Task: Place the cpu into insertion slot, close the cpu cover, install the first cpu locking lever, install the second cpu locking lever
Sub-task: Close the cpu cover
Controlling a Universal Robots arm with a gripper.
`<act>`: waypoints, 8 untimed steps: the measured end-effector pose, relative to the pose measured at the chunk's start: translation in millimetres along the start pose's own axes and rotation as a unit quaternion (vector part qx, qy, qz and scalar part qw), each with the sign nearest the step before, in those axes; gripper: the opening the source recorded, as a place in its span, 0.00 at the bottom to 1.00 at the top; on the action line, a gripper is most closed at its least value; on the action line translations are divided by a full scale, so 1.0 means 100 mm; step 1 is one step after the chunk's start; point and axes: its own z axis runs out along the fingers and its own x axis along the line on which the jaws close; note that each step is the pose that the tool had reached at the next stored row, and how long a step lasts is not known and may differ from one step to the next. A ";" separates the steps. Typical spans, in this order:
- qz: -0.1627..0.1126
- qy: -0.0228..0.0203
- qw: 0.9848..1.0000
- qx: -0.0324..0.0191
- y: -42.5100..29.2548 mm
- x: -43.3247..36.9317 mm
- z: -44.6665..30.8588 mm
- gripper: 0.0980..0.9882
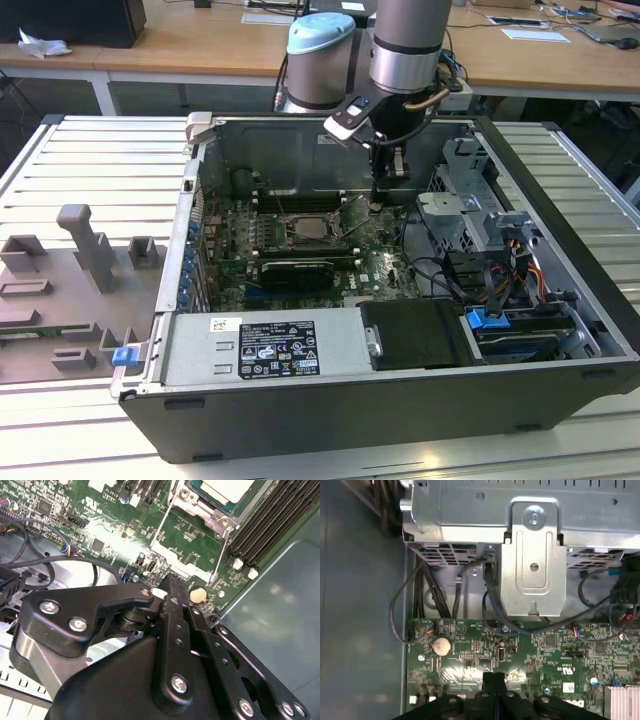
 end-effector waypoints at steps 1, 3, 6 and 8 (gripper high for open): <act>0.000 0.000 1.000 0.000 0.011 0.000 0.002 0.01; 0.000 0.000 1.000 0.000 0.026 0.000 0.008 0.01; 0.000 0.000 1.000 0.000 0.047 0.002 0.019 0.01; 0.000 0.000 1.000 0.000 0.050 0.004 0.043 0.01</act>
